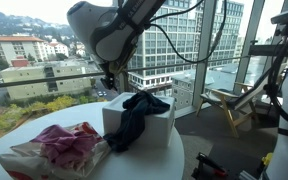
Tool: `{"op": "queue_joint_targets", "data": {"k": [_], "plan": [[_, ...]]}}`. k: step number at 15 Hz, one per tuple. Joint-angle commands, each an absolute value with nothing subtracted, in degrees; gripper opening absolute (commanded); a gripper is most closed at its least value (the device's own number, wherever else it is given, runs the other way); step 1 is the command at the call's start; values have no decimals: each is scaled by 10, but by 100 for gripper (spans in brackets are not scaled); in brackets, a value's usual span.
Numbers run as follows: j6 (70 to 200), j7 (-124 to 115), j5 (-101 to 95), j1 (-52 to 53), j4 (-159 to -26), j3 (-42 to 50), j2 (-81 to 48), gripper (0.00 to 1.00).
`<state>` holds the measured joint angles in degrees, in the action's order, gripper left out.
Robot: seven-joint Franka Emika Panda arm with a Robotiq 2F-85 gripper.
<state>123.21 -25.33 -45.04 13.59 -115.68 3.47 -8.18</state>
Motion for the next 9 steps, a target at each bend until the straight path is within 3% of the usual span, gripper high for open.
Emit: {"op": "queue_joint_targets", "data": {"k": [1, 9], "plan": [[1177, -336, -454, 99, -1205, 21, -37, 100], [1251, -498, -389, 24, -1293, 33, -20, 100]]}}
